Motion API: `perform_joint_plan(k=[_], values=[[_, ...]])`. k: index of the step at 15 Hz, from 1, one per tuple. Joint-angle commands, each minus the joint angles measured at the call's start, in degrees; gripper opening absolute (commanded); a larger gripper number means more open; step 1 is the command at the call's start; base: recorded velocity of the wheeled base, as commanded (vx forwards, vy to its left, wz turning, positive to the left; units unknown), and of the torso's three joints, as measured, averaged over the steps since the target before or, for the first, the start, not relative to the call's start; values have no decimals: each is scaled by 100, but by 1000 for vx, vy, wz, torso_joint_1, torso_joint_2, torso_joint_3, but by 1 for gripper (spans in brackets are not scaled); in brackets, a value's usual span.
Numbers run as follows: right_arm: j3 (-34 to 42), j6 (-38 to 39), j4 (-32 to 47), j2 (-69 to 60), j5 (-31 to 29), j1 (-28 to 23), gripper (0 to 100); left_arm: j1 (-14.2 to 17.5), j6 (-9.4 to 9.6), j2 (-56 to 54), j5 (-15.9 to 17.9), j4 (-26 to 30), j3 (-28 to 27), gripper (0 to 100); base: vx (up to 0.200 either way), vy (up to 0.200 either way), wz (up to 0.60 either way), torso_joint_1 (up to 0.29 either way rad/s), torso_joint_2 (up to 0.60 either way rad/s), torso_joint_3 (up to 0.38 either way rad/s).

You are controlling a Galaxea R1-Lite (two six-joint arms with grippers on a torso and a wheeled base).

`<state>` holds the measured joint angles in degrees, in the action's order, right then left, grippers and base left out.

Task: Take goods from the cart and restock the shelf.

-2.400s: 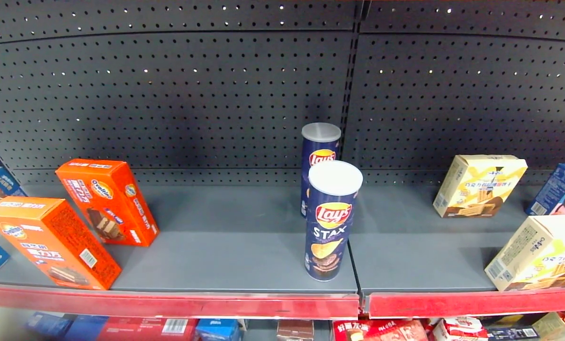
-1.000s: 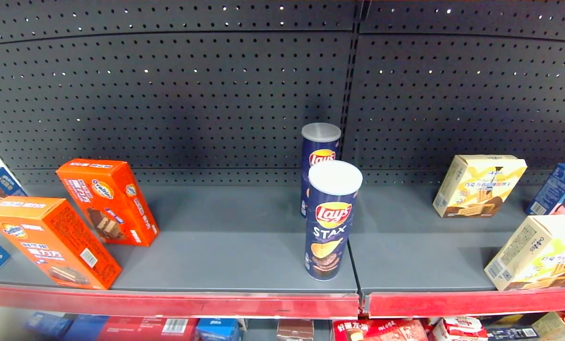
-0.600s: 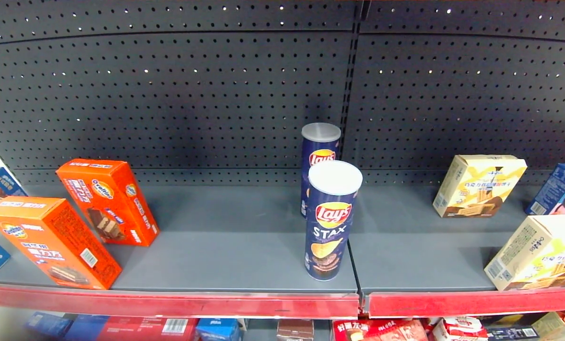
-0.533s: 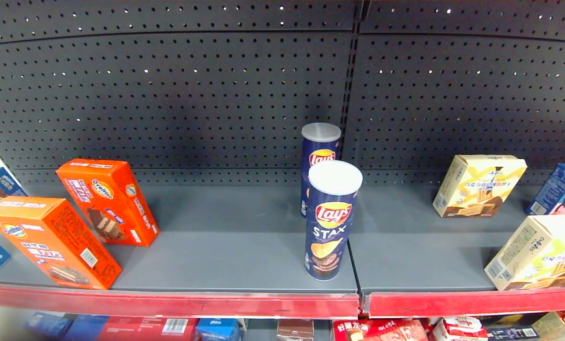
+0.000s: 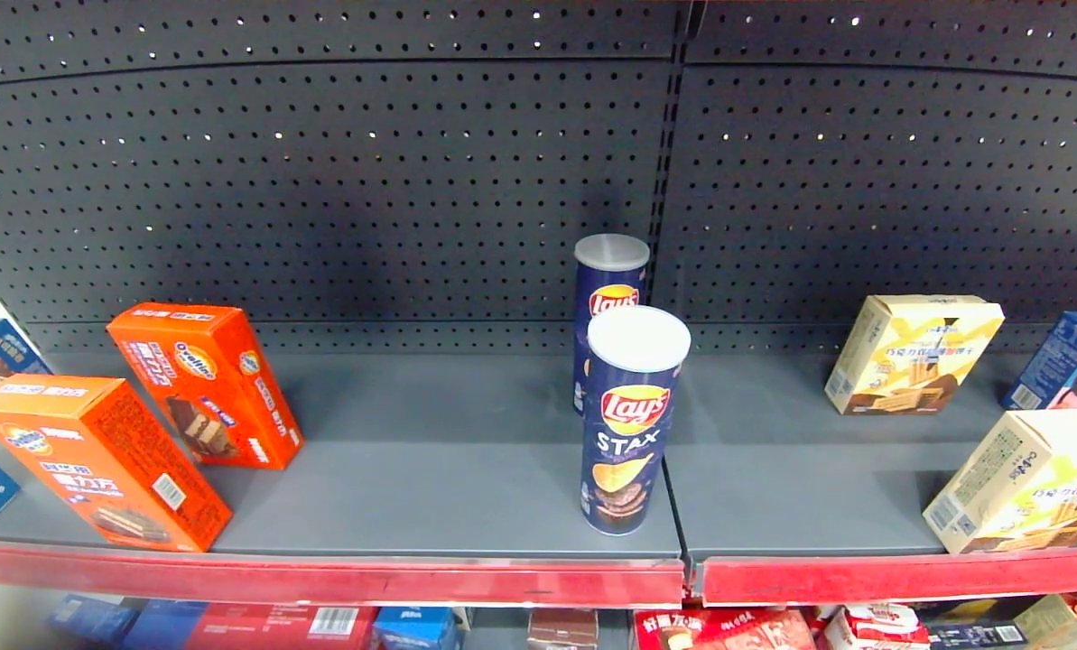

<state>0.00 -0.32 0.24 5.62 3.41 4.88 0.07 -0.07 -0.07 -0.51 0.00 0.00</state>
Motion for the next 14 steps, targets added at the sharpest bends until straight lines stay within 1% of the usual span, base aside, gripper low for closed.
perform_joint_plan(k=[1,2,3,14], values=[[0,-3,2,-35,1,-479,100,1,-1,7,-2,0,0,100,0,0,0,0,0,0],[0,-3,-7,-483,1,-470,100,1,-1,7,-2,0,0,100,0,0,0,0,0,0],[0,5,2,-562,-7,-479,100,1,-1,7,-10,0,0,100,0,0,0,0,0,0],[0,5,-7,-562,-7,-488,100,1,-1,7,-2,0,0,100,0,0,0,0,0,0]])
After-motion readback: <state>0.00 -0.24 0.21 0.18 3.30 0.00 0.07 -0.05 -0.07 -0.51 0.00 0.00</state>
